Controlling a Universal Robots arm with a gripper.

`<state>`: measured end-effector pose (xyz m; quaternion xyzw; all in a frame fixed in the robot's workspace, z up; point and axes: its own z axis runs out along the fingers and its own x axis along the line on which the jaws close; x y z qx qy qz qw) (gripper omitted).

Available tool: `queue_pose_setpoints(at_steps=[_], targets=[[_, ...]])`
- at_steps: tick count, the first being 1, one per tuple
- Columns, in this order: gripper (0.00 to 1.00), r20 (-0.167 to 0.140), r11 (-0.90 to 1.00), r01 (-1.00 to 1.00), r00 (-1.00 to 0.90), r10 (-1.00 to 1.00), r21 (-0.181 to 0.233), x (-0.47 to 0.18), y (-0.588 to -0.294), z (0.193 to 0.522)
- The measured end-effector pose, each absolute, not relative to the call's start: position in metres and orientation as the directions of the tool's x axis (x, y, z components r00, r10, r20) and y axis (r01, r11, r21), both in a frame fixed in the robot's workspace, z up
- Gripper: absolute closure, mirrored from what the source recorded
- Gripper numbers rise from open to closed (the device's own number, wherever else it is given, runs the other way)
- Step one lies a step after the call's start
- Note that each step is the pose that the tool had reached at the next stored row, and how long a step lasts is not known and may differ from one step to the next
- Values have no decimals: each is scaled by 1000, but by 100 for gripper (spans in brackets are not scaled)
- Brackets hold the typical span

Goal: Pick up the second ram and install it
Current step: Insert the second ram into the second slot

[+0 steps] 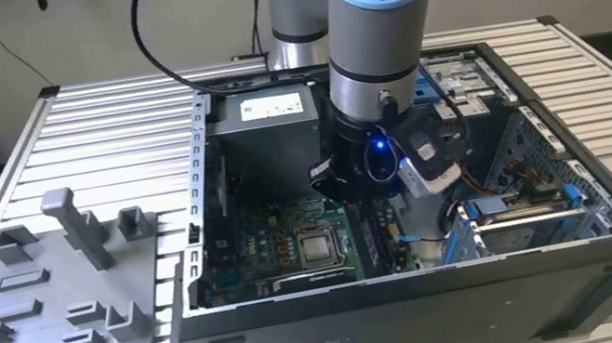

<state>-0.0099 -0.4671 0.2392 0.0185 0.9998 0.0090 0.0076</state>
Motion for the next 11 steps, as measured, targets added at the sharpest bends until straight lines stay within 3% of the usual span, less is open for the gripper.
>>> queue_pose_setpoints(at_steps=[11], targets=[[86,-15,999,29,-999,29,18,-10,-467,235]])
